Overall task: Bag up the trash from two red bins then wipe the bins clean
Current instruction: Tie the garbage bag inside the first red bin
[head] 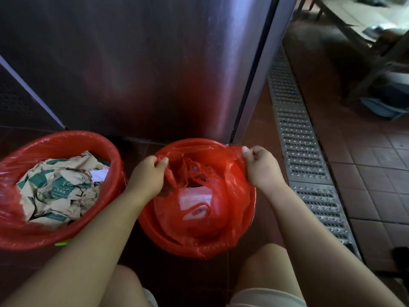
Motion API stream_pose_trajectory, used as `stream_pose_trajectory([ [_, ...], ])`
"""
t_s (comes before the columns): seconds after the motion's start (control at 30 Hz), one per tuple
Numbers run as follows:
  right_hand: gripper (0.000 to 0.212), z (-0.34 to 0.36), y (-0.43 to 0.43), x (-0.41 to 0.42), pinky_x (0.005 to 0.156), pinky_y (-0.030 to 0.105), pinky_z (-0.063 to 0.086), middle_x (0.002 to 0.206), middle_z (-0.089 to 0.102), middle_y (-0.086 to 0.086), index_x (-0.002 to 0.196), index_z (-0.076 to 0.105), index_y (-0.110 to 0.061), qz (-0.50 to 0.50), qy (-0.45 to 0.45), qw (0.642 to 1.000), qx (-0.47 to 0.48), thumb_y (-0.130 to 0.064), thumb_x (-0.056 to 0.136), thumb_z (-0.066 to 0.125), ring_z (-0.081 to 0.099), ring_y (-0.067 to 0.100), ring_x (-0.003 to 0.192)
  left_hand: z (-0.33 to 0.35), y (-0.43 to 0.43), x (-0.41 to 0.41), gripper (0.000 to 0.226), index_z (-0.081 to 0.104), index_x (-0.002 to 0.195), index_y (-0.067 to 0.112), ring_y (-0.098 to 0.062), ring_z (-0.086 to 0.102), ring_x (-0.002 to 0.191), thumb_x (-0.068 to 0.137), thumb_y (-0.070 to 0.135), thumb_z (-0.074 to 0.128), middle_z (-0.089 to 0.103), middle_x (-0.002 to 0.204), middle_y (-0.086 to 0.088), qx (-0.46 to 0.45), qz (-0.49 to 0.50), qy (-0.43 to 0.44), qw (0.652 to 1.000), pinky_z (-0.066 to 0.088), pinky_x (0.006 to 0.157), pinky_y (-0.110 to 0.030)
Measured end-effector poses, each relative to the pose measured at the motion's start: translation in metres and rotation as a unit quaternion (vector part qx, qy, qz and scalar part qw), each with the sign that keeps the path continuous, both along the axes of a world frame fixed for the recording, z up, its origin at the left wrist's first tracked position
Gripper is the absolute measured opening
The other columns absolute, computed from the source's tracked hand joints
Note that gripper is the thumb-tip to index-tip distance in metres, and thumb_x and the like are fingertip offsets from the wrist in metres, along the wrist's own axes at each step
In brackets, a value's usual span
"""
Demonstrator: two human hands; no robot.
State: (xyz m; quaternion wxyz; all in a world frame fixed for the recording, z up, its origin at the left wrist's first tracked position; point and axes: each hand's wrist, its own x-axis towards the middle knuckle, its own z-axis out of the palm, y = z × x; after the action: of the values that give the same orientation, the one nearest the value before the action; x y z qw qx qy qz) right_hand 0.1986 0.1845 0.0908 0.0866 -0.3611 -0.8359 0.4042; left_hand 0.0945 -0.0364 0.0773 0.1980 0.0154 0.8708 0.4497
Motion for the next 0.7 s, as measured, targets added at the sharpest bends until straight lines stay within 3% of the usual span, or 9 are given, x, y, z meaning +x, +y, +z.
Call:
stream_pose_trajectory([
  [0.07, 0.026, 0.009, 0.003, -0.003, 0.067, 0.034, 0.05, 0.068, 0.065, 0.002, 0.079, 0.06, -0.016, -0.004, 0.036, 0.994, -0.106, -0.039, 0.092, 0.059, 0.062, 0.02, 0.065, 0.006, 0.001, -0.005, 0.043, 0.059, 0.077, 0.013, -0.033, 0.066, 0.074, 0.086, 0.054, 0.048, 0.067, 0.074, -0.011, 0.015, 0.013, 0.016, 1.0, 0.055, 0.074, -0.052],
  [0.17, 0.022, 0.022, 0.011, -0.003, 0.077, 0.047, 0.058, 0.08, 0.072, 0.009, 0.094, 0.067, -0.004, 0.055, 0.043, 0.975, -0.212, -0.006, 0.074, 0.076, 0.07, 0.026, 0.072, 0.027, 0.006, -0.004, 0.035, 0.064, 0.075, 0.014, -0.026, 0.066, 0.069, 0.075, 0.048, 0.069, 0.067, 0.068, -0.005, 0.048, -0.012, 0.033, 0.998, 0.056, 0.076, -0.043],
  [0.23, 0.021, 0.029, 0.013, -0.004, 0.076, 0.049, 0.058, 0.078, 0.071, 0.011, 0.084, 0.069, -0.004, 0.1, 0.019, 0.988, -0.117, 0.008, 0.066, 0.07, 0.069, 0.029, 0.073, 0.037, 0.005, -0.002, 0.026, 0.068, 0.086, 0.016, -0.02, 0.066, 0.073, 0.066, 0.025, 0.083, 0.069, 0.076, -0.001, 0.029, -0.077, 0.032, 0.996, 0.053, 0.077, -0.034],
  [0.3, 0.013, 0.033, 0.011, -0.005, 0.066, 0.039, 0.057, 0.073, 0.07, 0.01, 0.077, 0.069, -0.008, 0.09, -0.005, 0.996, 0.013, 0.002, 0.07, 0.067, 0.068, 0.028, 0.071, 0.047, 0.003, -0.004, 0.027, 0.07, 0.092, 0.014, -0.017, 0.066, 0.078, 0.068, 0.01, 0.082, 0.071, 0.081, -0.001, -0.041, -0.127, 0.081, 0.988, 0.051, 0.076, -0.028],
  [0.37, 0.005, 0.036, 0.011, -0.007, 0.051, 0.027, 0.045, 0.062, 0.062, 0.007, 0.075, 0.068, -0.008, 0.053, -0.04, 0.993, 0.094, -0.013, 0.077, 0.068, 0.061, 0.026, 0.06, 0.055, 0.001, -0.005, 0.02, 0.072, 0.088, 0.015, -0.017, 0.066, 0.074, 0.071, 0.014, 0.08, 0.071, 0.078, -0.002, -0.087, -0.108, 0.136, 0.981, 0.052, 0.072, -0.029],
  [0.43, 0.014, 0.034, 0.015, -0.007, 0.044, 0.023, 0.035, 0.057, 0.056, 0.005, 0.075, 0.068, -0.007, 0.033, -0.063, 0.992, 0.107, -0.02, 0.081, 0.07, 0.053, 0.023, 0.054, 0.056, -0.003, -0.007, 0.013, 0.07, 0.083, 0.015, -0.018, 0.066, 0.066, 0.074, 0.018, 0.079, 0.069, 0.071, -0.004, -0.091, -0.07, 0.165, 0.98, 0.05, 0.062, -0.027],
  [0.5, 0.012, 0.032, 0.015, -0.006, 0.048, 0.022, 0.039, 0.064, 0.062, 0.005, 0.074, 0.068, -0.012, 0.025, -0.024, 0.998, 0.055, -0.021, 0.081, 0.073, 0.056, 0.019, 0.057, 0.052, -0.007, -0.006, 0.011, 0.069, 0.08, 0.014, -0.018, 0.065, 0.063, 0.076, 0.02, 0.077, 0.068, 0.066, -0.004, -0.051, -0.048, 0.163, 0.984, 0.048, 0.057, -0.026],
  [0.6, 0.019, 0.026, 0.006, 0.0, 0.063, 0.031, 0.054, 0.069, 0.068, -0.002, 0.065, 0.064, -0.025, 0.023, 0.098, 0.995, -0.023, -0.018, 0.08, 0.075, 0.063, 0.016, 0.063, 0.045, -0.012, -0.005, 0.012, 0.068, 0.077, 0.02, -0.017, 0.066, 0.067, 0.077, 0.029, 0.076, 0.069, 0.072, -0.001, 0.033, -0.021, 0.129, 0.991, 0.052, 0.066, -0.033],
  [0.7, 0.026, 0.024, -0.009, 0.005, 0.072, 0.037, 0.054, 0.073, 0.067, -0.01, 0.07, 0.065, -0.029, 0.043, 0.219, 0.969, -0.106, -0.007, 0.082, 0.071, 0.062, 0.012, 0.07, 0.037, -0.01, -0.002, 0.015, 0.068, 0.085, 0.018, -0.015, 0.065, 0.075, 0.078, 0.03, 0.074, 0.071, 0.083, -0.002, 0.173, 0.022, 0.043, 0.984, 0.052, 0.076, -0.034],
])
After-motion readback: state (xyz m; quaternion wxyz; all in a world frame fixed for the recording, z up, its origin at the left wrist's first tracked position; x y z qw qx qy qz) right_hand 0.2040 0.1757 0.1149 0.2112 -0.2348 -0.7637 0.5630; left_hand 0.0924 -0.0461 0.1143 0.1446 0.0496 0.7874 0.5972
